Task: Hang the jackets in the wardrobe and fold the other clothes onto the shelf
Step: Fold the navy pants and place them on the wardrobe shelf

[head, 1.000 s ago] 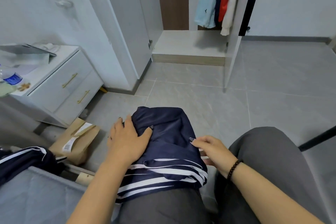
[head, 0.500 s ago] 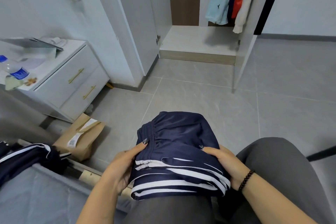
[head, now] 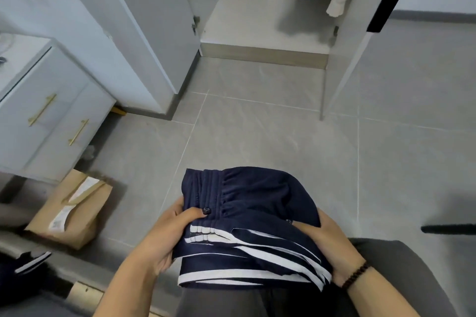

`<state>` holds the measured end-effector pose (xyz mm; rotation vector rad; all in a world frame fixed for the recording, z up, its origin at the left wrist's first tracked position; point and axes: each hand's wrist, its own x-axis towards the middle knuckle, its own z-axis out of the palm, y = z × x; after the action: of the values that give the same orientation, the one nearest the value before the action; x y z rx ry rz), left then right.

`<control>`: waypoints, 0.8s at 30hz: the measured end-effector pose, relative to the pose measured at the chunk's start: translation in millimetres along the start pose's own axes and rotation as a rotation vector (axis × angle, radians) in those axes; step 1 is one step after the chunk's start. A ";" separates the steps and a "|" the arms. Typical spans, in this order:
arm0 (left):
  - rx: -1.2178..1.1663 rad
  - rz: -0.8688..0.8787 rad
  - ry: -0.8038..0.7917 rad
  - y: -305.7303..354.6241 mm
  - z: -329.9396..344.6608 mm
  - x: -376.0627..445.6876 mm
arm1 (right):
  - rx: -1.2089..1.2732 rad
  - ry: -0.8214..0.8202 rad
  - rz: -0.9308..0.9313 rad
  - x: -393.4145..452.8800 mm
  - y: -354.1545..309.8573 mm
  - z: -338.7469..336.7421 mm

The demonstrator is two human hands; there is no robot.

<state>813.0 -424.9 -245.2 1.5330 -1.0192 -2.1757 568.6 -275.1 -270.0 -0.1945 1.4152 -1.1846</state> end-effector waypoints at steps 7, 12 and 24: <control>0.065 0.013 -0.024 96.3 48.5 41.4 | -0.005 0.000 0.102 32.6 -111.4 -14.5; 0.062 0.038 -0.047 191.2 79.1 4.8 | -0.001 0.027 0.109 -10.5 -219.2 1.9; 0.095 0.304 -0.093 425.7 84.1 -121.5 | -0.095 0.011 -0.102 -118.8 -439.0 115.4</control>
<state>717.4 -621.6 148.7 1.2289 -1.3081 -2.0259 470.7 -454.1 152.5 -0.3305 1.4868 -1.2038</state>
